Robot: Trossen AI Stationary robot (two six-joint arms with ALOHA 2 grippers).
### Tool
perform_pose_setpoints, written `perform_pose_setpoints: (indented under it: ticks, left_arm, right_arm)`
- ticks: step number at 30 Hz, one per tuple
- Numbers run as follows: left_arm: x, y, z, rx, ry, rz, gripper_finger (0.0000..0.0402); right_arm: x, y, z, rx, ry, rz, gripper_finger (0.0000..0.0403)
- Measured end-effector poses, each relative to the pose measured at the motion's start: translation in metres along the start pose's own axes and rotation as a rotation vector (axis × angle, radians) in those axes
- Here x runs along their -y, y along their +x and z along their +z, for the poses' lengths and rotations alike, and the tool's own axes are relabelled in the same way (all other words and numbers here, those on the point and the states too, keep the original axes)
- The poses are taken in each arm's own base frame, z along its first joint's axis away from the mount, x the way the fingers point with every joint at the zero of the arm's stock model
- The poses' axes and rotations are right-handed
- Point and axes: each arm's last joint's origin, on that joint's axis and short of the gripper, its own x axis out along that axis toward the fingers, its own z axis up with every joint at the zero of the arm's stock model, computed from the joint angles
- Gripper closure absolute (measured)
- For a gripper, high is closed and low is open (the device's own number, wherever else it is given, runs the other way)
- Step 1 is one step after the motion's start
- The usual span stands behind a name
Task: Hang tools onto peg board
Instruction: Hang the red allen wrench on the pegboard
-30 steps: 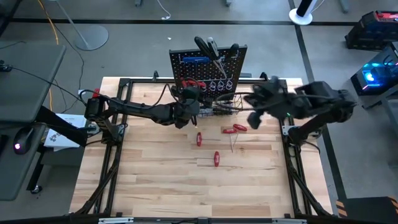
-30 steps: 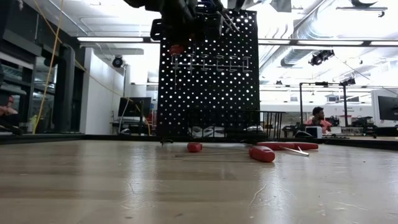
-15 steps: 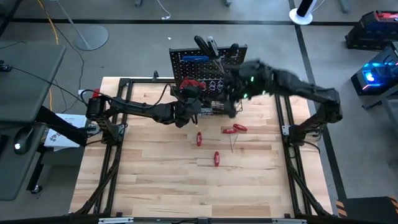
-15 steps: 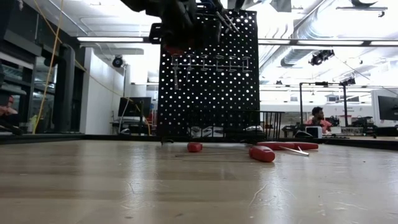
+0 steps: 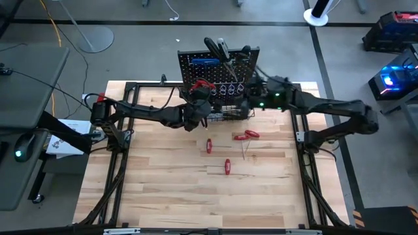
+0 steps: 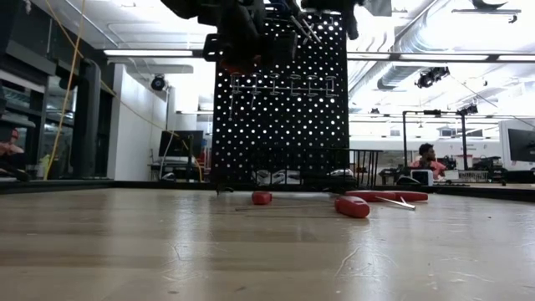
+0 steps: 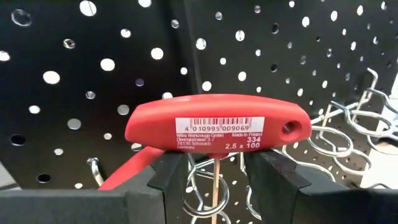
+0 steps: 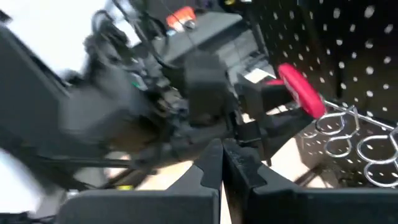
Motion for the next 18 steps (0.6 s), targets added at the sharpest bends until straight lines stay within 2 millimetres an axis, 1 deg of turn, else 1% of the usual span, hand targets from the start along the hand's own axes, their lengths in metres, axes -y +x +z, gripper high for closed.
perform_pose_setpoints:
  ticks: [3, 7, 11, 14, 18]
  left_arm:
    - [0.000, 0.001, 0.000, -0.001, -0.002, -0.002, 0.0254]
    - [0.000, 0.001, 0.000, -0.001, -0.001, -0.003, 0.0254]
    - [0.000, 0.001, 0.000, -0.004, 0.014, -0.002, 0.0254]
    - [-0.001, 0.001, 0.000, -0.003, 0.007, 0.000, 0.0254]
    - [-0.002, 0.001, -0.002, -0.012, 0.035, 0.013, 0.0254]
  right_arm:
    - [0.008, 0.020, 0.000, -0.008, -0.016, -0.065, 0.0403]
    - [0.017, 0.034, 0.007, -0.017, -0.055, -0.093, 0.0403]
    - [0.024, 0.052, -0.002, -0.077, -0.088, -0.123, 0.0403]
    - [0.024, 0.060, 0.000, -0.067, -0.115, -0.122, 0.0403]
    - [0.025, 0.065, 0.001, -0.061, -0.167, -0.169, 0.0403]
